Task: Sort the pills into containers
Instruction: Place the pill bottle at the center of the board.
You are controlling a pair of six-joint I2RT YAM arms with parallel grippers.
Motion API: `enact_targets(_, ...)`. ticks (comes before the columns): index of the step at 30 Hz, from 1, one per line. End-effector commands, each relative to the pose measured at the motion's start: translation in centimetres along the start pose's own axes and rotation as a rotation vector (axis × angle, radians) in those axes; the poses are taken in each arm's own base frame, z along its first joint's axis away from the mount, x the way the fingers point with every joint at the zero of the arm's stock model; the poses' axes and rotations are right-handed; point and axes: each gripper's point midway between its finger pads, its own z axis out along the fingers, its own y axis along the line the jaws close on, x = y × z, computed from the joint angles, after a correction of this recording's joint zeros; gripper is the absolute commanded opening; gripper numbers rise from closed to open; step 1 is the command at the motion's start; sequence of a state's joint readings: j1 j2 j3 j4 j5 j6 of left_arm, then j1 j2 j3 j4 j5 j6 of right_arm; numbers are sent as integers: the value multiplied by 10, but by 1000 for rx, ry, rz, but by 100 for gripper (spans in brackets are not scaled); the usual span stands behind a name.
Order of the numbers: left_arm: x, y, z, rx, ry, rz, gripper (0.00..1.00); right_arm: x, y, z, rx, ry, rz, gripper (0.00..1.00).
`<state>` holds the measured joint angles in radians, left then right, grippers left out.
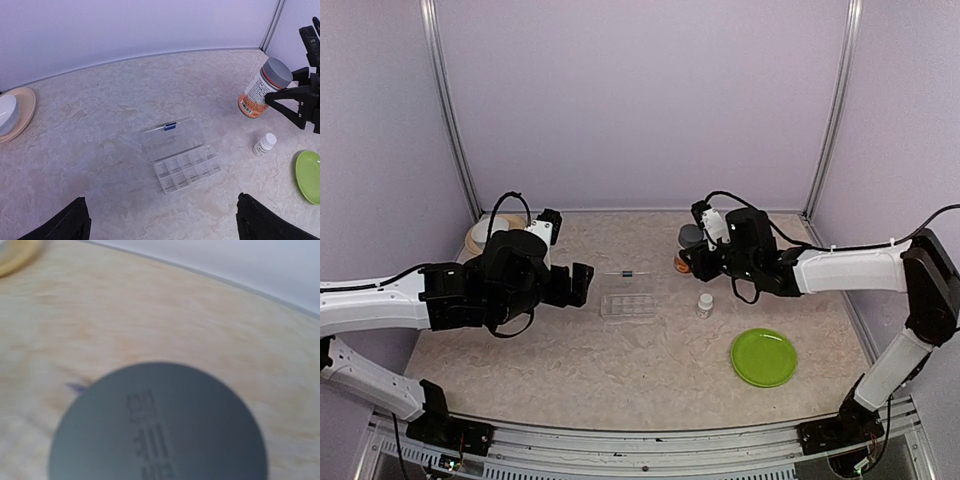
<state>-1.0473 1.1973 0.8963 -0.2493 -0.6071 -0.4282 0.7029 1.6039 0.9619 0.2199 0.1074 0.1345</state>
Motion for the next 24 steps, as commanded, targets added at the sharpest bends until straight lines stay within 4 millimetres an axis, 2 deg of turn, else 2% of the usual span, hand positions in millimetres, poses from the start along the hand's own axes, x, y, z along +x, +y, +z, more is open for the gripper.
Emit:
enact_targets(1, -6, 7, -10, -15, -25, -30, 99, -7, 38, -33, -75, -14, -50, 48)
enact_targets(6, -9, 8, -15, -6, -31, -23, 99, 0, 79, -70, -188, -10, -50, 48)
enact_targets(10, -5, 4, -14, 17, -15, -18, 99, 17, 110, -91, -255, 28, -81, 48)
enact_targets(13, -2, -1, -15, 33, -6, -9, 99, 41, 126, -96, -276, 77, -108, 49)
enact_targets(18, -4, -7, -17, 56, -7, -2, 99, 78, 137, -95, -292, 149, -113, 50)
enact_targets(21, -6, -9, -19, 64, -14, 3, 99, 92, 143, -94, -305, 169, -115, 50)
enact_targets(24, -8, -9, -19, 61, -17, 7, 99, 99, 148, -91, -308, 182, -128, 50)
